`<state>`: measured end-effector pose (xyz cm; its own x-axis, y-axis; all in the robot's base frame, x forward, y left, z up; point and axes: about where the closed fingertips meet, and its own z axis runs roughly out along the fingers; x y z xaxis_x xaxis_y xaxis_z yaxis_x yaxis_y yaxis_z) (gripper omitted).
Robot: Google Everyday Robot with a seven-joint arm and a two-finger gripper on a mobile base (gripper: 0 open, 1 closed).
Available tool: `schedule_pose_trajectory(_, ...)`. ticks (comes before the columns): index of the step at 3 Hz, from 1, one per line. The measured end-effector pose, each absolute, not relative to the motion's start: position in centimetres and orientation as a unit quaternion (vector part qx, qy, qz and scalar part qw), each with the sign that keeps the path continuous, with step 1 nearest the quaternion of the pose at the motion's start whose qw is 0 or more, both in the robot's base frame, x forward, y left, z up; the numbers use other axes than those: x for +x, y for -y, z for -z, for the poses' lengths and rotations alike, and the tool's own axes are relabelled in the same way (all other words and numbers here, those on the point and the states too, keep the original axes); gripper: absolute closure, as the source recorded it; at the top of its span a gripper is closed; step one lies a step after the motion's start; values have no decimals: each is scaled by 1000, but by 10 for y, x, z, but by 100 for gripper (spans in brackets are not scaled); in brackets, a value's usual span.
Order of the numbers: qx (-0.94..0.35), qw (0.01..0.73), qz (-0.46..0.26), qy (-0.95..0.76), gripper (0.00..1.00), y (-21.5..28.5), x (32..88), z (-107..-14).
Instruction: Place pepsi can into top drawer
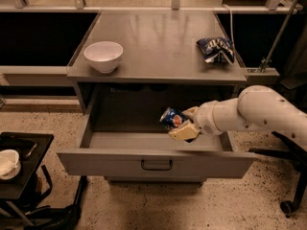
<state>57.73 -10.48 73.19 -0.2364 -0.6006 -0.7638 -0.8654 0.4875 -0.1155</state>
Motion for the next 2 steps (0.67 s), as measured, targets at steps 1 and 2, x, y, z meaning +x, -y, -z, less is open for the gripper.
schedule_pose_trajectory(1, -474, 388, -139, -778, 100, 92, 606, -711)
schedule_pose_trajectory(2, -477, 375, -122, -786, 100, 85, 621, -693)
